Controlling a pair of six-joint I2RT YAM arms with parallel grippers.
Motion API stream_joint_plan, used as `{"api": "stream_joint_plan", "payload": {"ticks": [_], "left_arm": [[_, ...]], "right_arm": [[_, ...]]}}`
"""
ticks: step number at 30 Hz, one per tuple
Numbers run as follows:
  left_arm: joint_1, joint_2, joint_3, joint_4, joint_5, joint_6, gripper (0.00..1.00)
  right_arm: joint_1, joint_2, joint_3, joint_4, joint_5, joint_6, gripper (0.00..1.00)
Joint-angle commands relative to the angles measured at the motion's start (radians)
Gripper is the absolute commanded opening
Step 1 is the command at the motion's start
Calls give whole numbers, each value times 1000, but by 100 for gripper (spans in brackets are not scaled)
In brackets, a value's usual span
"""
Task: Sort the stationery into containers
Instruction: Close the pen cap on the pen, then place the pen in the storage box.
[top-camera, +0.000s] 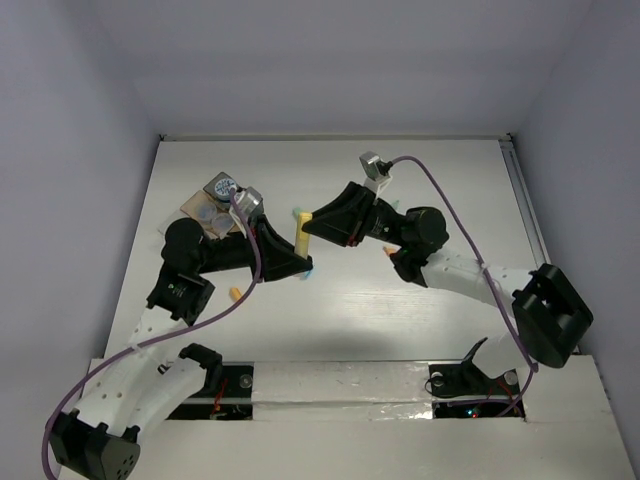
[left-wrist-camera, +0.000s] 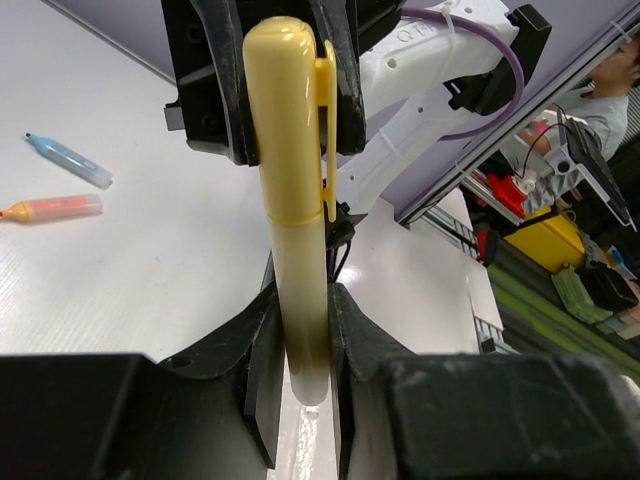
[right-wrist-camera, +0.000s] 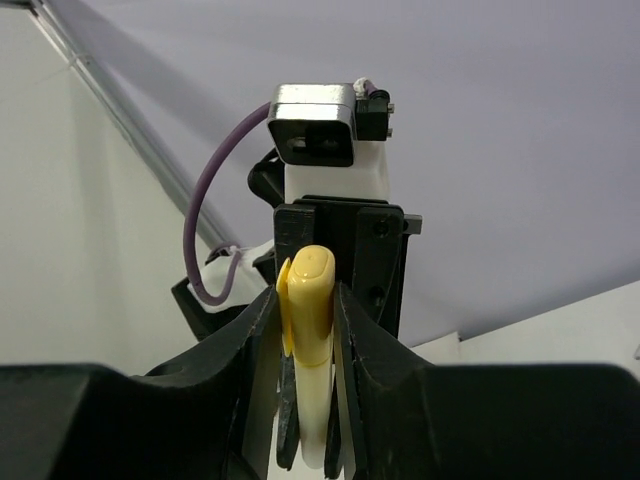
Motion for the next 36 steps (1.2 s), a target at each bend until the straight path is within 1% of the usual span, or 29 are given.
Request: {"api": "stream_joint_plan", "payload": {"ticks": [1, 3, 5, 7, 14, 19, 21, 23, 26, 28, 29, 30, 31, 32, 33, 34, 35, 36], "left_arm": [[20, -13, 130, 299, -120, 11, 0], [20, -6, 155, 325, -116, -6, 0], [20, 13, 180, 325, -108, -9, 0], [20, 29, 207, 324, -107, -15, 0], [20, 74, 261, 333, -119, -27, 0], [20, 115, 302, 320, -130, -20, 0], [20, 134, 307, 334, -128, -38, 0], [20, 148, 304, 339, -128, -41, 0], [20, 132, 286, 269, -172, 20, 0], [20, 119, 244, 256, -186, 34, 0], [20, 115, 233, 201, -229, 51, 0], [20, 108, 224, 164, -261, 71, 0], [20, 94, 191, 138, -298, 83, 0], [20, 86, 175, 94, -374, 97, 0], [20, 79, 161, 65, -413, 106, 0], [20, 71, 132, 46, -451, 108, 0], [20, 71, 121, 14, -526, 114, 0], [20, 72, 111, -3, -569, 111, 0]], "right_arm": [[55, 9, -79, -210, -159, -143, 0], [64, 6, -110, -227, -138, -166, 0], [73, 4, -125, -289, -125, -192, 0], [73, -8, -157, -316, -99, -227, 0], [134, -51, -225, -454, -27, -305, 0], [191, -53, -271, -458, 19, -308, 0], [214, -48, -283, -460, 39, -310, 0], [214, -51, -296, -437, 51, -307, 0], [214, -95, -322, -420, 103, -301, 0], [214, -156, -320, -437, 192, -305, 42], [214, -183, -319, -451, 227, -310, 60], [214, -210, -316, -484, 287, -325, 82], [214, -241, -313, -498, 312, -336, 89], [214, -308, -310, -516, 338, -351, 95], [214, -345, -307, -567, 380, -386, 100], [214, -384, -305, -593, 401, -405, 100], [214, -458, -308, -624, 422, -426, 100], [214, -494, -313, -680, 445, -462, 100]]}}
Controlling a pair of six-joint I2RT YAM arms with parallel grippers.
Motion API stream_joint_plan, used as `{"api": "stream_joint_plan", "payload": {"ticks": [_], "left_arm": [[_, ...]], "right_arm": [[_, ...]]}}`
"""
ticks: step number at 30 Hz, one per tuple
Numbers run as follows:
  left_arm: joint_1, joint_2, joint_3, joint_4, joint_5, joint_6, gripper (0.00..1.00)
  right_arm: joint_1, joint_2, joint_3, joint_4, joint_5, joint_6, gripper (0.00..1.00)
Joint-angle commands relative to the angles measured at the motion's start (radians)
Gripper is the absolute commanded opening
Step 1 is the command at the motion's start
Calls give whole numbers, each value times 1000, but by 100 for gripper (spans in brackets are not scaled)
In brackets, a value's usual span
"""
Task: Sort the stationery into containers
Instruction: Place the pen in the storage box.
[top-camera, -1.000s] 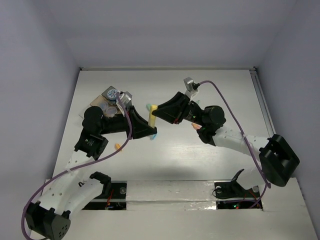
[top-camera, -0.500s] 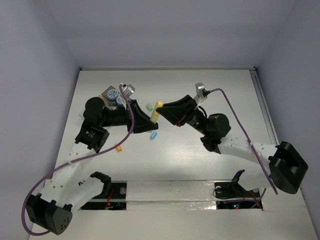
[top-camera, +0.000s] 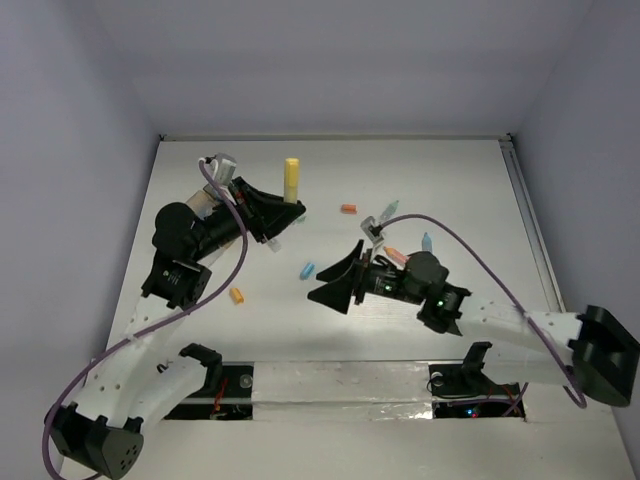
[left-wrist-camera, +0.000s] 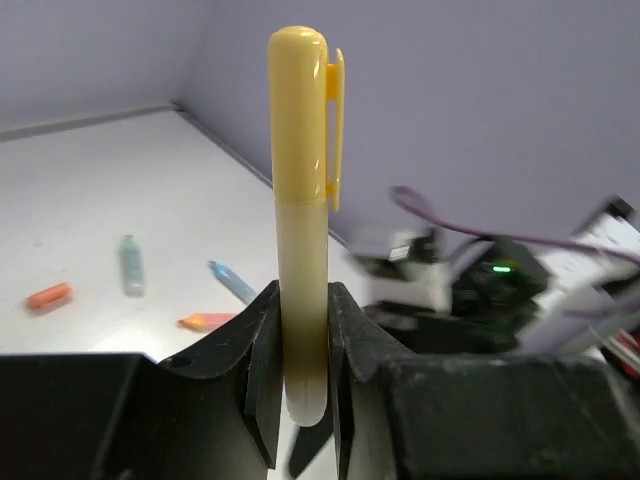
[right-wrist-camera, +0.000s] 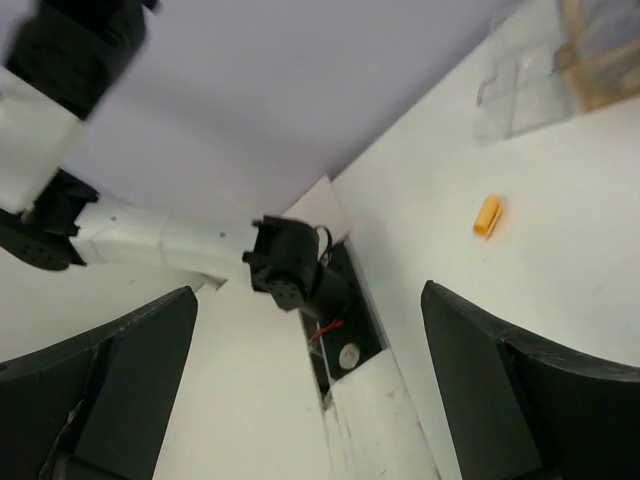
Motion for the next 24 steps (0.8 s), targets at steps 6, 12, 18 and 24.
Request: {"api": "stream_joint_plan", "payload": {"ticks": [6, 12, 18, 24], "left_arm": [[110, 53, -94, -154, -562, -64, 0], [323, 94, -232, -186, -690, -181, 0], [417, 40, -302, -290, -831, -184, 0], [538, 117, -344, -295, -823, -170, 0]], "right_arm": [[-7, -280, 59, -455, 300, -279, 100], [-51, -256, 92, -615, 414, -351, 100], [-71, -240, 32, -587, 342, -327, 100], [-71, -266, 7, -586, 330, -331, 100]]}}
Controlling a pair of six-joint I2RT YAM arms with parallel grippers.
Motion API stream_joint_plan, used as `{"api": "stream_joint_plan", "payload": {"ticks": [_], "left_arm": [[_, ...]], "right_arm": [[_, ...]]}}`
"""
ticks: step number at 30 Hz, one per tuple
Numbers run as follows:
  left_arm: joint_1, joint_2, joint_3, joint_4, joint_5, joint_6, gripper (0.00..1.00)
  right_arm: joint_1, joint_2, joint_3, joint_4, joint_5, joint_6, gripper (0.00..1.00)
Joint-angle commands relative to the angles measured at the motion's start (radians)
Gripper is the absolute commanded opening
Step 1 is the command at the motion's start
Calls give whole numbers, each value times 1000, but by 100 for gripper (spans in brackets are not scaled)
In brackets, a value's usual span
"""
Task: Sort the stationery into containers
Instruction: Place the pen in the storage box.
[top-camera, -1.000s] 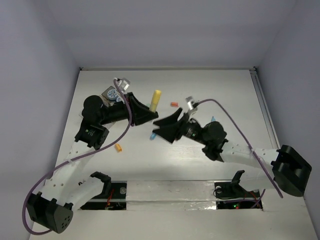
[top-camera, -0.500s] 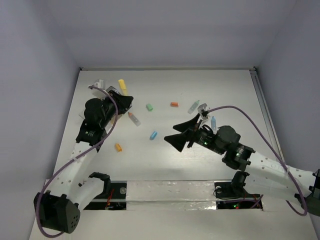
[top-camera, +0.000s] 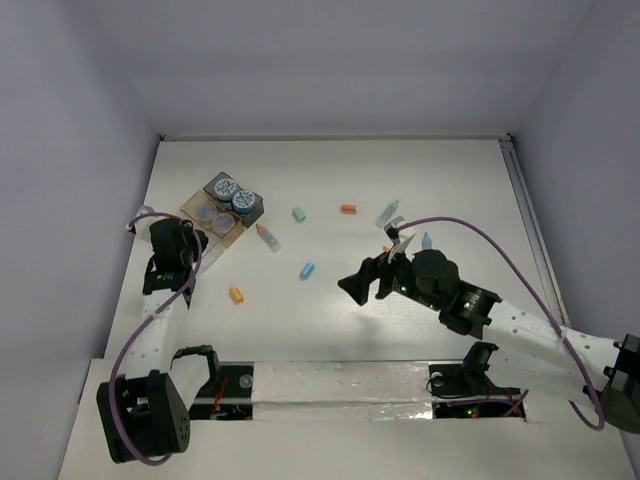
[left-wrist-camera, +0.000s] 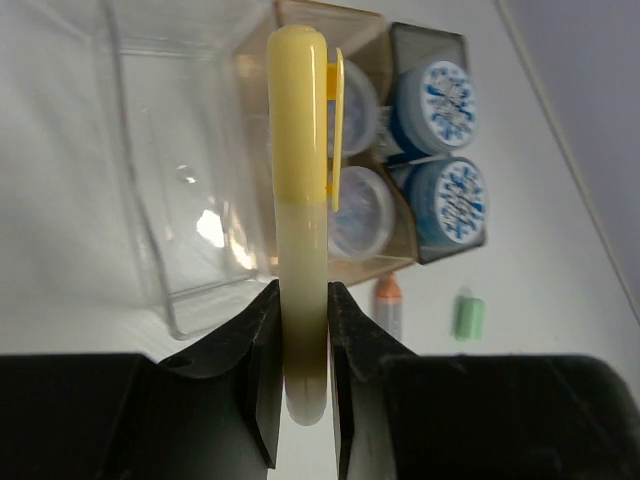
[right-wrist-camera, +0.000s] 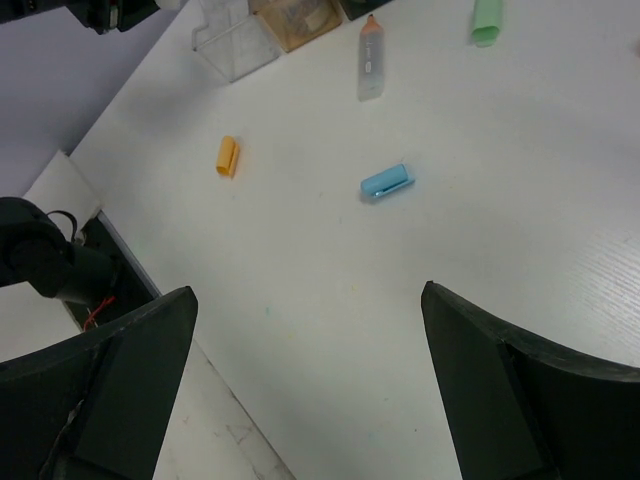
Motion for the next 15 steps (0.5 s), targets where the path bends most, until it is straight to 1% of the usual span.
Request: {"api": "stream_joint_plan", "payload": {"ticks": [1, 5, 7, 9, 11, 12, 15], "left_arm": [[44, 60, -6, 6, -27, 8, 0], [66, 133, 22, 21, -36, 22, 0], [66, 148, 23, 29, -34, 22, 2], [66, 154, 20, 38, -40, 18, 7], [66, 154, 13, 46, -39, 18, 15], [66, 151, 11, 46, -42, 20, 22], [66, 141, 6, 53, -42, 17, 31]], "right_arm": [[-6, -25, -11, 21, -20, -20, 100], [-6, -18, -20, 39, -35, -17, 100], [-6, -11, -19, 44, -35, -17, 100], [-6, -8, -20, 47, -64, -17, 100], [-6, -5, -19, 48, -63, -18, 100], [-6, -3, -17, 48, -61, -20, 100], [-6, 9, -8, 45, -64, -24, 100]]}}
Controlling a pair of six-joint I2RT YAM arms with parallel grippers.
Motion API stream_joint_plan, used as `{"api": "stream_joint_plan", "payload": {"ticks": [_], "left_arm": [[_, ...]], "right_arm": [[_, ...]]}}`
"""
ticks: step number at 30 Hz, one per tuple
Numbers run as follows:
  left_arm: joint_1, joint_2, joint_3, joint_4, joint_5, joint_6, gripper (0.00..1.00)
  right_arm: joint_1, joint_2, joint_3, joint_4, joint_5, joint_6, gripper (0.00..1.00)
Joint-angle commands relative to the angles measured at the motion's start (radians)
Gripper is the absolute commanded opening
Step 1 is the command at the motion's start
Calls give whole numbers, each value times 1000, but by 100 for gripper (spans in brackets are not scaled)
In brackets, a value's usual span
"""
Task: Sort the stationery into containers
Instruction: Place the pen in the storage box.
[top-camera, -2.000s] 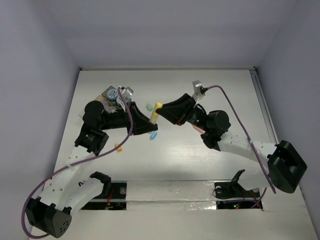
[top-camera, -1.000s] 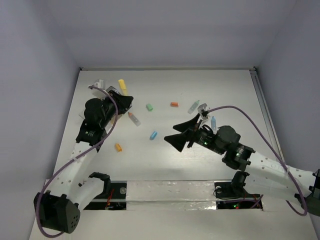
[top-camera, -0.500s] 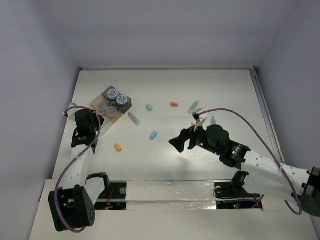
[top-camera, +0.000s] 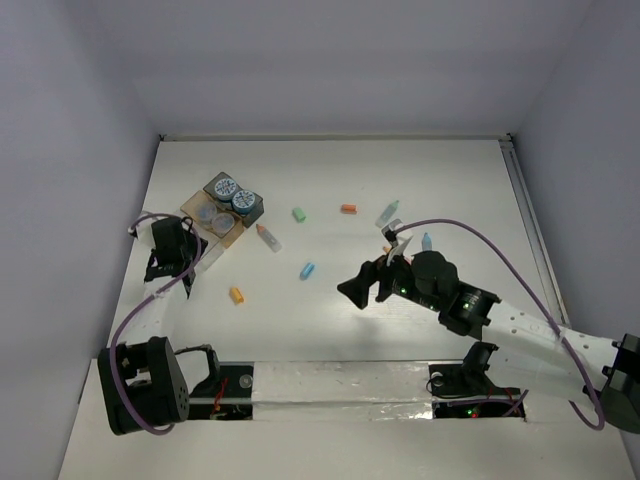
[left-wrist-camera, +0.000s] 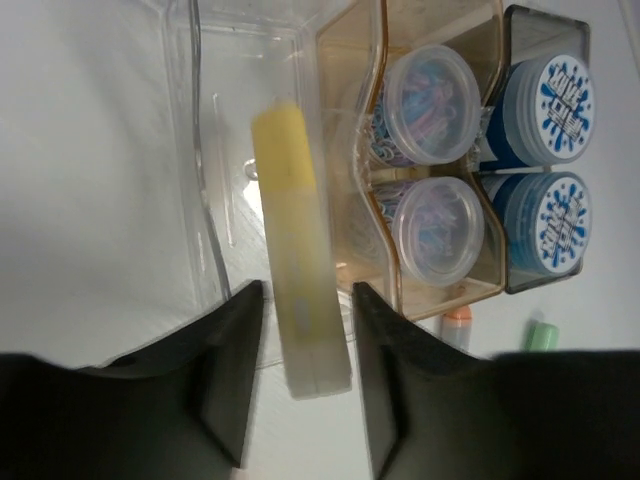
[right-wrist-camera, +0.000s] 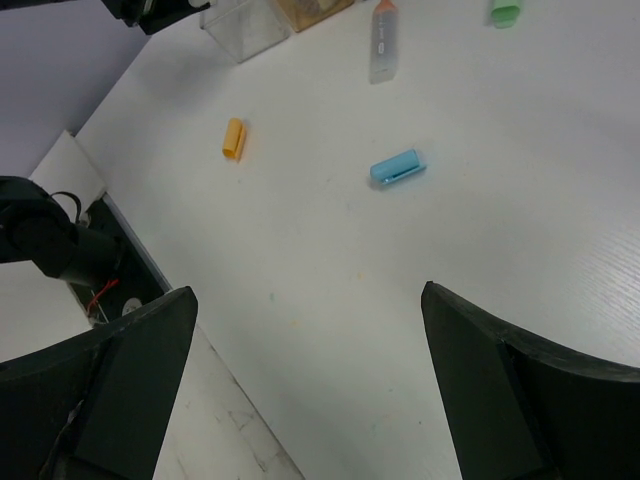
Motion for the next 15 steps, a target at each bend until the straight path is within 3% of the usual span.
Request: {"api": "stream_joint_plan", "payload": {"ticks": [1, 3, 6, 10, 11, 12, 14, 15], "left_arm": [[6, -33, 11, 47, -16, 9, 40], [6, -46, 9, 56, -14, 10, 53], [6, -84, 3, 73, -8, 15, 62], [6, -156, 4, 101, 26, 24, 65], [6, -167, 8, 107, 55, 28, 66], [6, -178, 14, 110, 73, 31, 66], [6, -217, 29, 121, 140, 53, 66], [-6, -233, 37, 122, 161, 62, 66]], "right_arm": [[-6, 17, 10, 42, -18, -24, 100], [-6, 26, 12, 42, -18, -24, 100], [-6, 38, 13, 37, -6, -24, 100], [-15, 51, 21, 25, 34, -25, 94], [-15, 54, 24, 19, 48, -27, 90], [-15, 58, 27, -3, 68, -28, 78], [-24, 70, 42, -29, 117, -28, 63], [-35, 78, 51, -62, 122, -25, 49]]}}
